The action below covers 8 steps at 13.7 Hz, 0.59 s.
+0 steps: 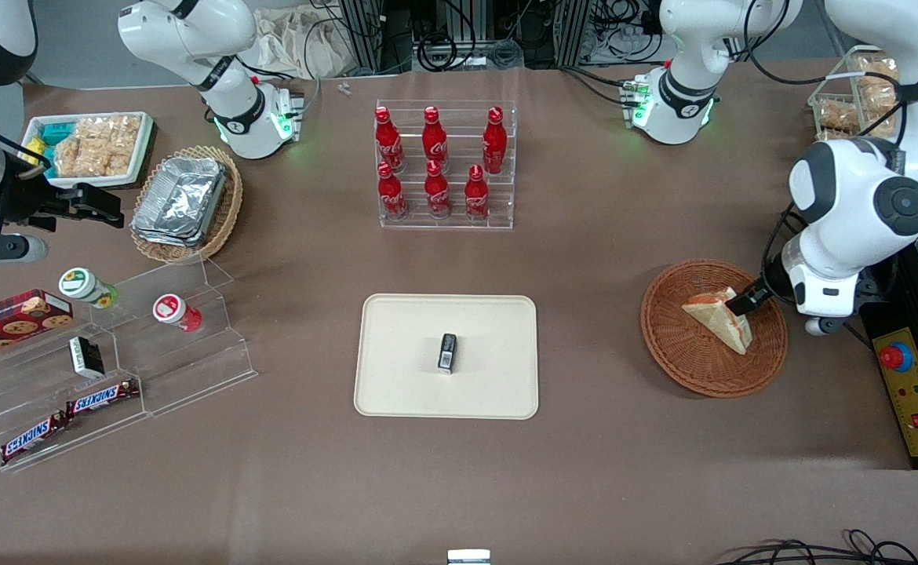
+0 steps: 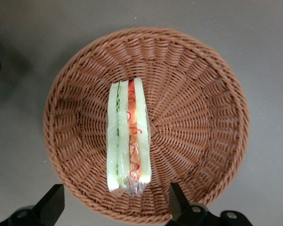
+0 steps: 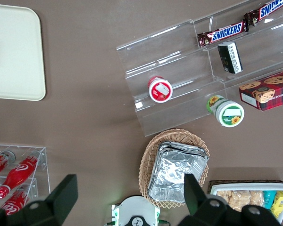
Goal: Place sandwich from basket to tray
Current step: 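Lower the left gripper and close it on the sandwich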
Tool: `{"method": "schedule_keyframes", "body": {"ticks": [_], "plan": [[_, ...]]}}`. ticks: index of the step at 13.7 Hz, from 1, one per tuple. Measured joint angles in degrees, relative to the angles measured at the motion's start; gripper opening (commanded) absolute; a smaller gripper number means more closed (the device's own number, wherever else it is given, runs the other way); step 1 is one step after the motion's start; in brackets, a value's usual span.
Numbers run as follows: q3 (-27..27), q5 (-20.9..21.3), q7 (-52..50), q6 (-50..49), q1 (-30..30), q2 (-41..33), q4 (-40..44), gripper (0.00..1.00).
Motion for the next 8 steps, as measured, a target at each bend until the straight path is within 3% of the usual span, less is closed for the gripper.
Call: {"method": "schedule_keyframes", "body": {"ticks": [6, 7, 8], "plan": [[-0.1, 0.0, -3.8, 6.4, -0.6, 8.7, -0.1, 0.98], [-0.2, 0.0, -3.8, 6.9, -0.6, 9.5, -0.1, 0.76], [-0.2, 0.1, -3.8, 7.1, -0.6, 10.0, -0.1, 0.45]]}}
